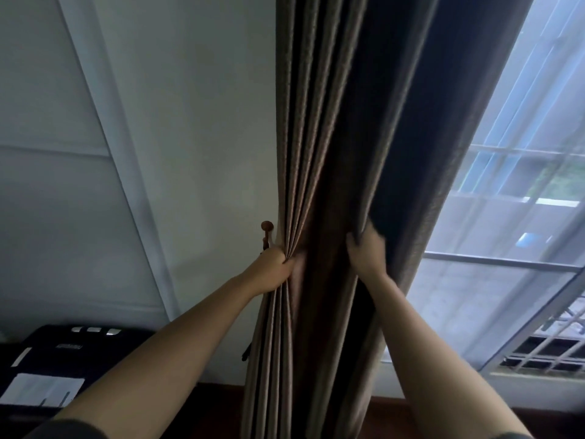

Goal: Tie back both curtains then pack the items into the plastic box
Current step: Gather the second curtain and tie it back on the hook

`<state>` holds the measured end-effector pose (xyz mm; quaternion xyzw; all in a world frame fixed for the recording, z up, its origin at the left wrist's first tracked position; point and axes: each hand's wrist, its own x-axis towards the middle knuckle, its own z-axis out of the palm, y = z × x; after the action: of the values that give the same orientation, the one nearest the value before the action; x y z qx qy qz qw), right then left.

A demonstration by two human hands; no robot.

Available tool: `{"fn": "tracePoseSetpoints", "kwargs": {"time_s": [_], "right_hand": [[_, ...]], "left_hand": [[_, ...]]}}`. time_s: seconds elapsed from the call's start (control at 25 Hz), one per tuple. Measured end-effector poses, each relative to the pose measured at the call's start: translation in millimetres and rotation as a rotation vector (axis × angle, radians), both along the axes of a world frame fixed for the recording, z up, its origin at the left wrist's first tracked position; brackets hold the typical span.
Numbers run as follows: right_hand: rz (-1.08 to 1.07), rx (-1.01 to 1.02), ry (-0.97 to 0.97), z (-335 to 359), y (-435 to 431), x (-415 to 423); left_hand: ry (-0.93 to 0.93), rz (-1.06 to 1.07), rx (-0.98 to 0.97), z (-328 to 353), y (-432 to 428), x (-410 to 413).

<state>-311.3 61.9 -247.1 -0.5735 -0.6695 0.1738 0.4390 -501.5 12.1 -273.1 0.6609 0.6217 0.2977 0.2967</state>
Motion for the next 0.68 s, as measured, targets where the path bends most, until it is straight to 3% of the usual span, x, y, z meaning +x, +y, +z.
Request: {"fn": "tracePoseSetpoints", "kwargs": {"time_s": [0.28,0.52,0.68], "right_hand": [[0.293,-0.288,-0.206,-106.6,-40.9,-26.4],[0.38,-0.356,-0.213,-110.6,-47.9,-36.6],[0.33,-0.35,-0.359,-108.4,-49.2,-28.9]], "left_hand": [[-0.017,0.004,-0.133,9.0,1.9,16.5],[-0.058,-0.073,-0.179,9.9,6.2,24.7],[-0.014,-0.126,-0.15,16.3,5.2,41.4]]}}
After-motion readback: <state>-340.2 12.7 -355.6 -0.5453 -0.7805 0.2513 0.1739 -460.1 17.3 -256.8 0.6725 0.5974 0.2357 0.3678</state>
